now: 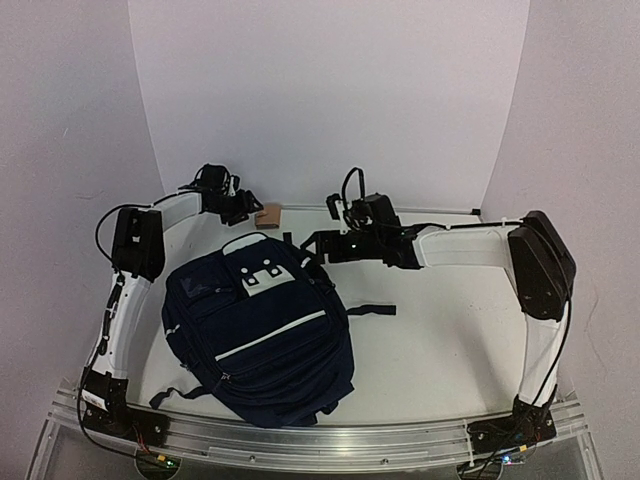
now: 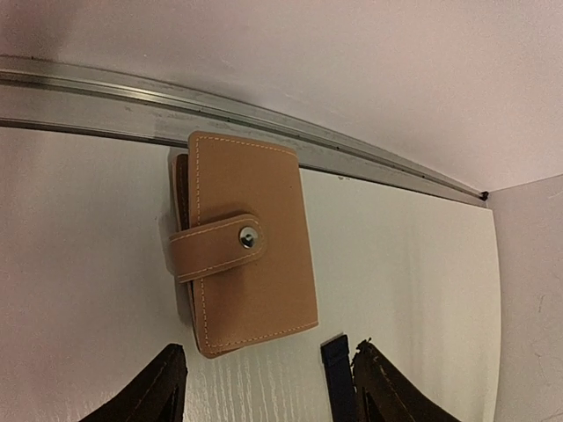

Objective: Pack the student bag
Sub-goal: Adjust the student bag at the center of the board.

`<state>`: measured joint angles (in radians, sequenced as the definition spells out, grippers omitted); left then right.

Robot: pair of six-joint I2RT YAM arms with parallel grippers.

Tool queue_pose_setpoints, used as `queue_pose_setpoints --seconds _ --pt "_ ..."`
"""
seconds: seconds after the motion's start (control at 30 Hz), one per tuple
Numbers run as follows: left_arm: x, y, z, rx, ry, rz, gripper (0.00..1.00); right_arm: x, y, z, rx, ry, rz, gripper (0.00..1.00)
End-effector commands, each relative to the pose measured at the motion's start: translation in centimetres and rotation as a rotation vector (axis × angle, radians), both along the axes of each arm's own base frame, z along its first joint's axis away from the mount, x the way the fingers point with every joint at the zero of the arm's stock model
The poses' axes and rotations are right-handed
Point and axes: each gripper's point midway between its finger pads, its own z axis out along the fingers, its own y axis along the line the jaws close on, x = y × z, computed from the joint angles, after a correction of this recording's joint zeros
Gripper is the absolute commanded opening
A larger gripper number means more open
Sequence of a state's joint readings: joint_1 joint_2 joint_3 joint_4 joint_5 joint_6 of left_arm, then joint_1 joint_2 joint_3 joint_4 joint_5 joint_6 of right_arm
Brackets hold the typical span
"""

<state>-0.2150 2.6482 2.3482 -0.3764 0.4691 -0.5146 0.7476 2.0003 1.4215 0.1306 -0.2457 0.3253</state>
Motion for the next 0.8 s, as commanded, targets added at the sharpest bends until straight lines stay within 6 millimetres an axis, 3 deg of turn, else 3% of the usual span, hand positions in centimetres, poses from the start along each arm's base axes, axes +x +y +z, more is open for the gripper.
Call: queue_pose_setpoints --seconds 0.0,0.27,0.4,0.7,0.77 --pt "1.3 -0.3 0.9 -0.043 -0.068 -0.004 0.65 1.1 -1.4 1.3 0.024 -0.011 -0.054 0.88" --pt "1.7 -0.2 -2.2 -0.027 -0.043 -0.001 0.65 1.4 -2.2 1.4 0.028 -0.003 -0.065 0.85" --pt "1.7 -0.4 -3.6 -0.045 -0.018 0.004 0.6 1.3 -3.0 0.9 0.016 0.0 -0.083 0.85" --pt "1.8 -0.2 -6.1 -0.077 0.039 0.059 0.03 0.9 -4.5 -0.2 -0.015 0.013 -0.129 0.84" --pt "1.6 -0.6 -5.8 -0.101 0.026 0.035 0.0 0.9 -4.9 -0.6 -0.023 0.018 -0.143 0.83"
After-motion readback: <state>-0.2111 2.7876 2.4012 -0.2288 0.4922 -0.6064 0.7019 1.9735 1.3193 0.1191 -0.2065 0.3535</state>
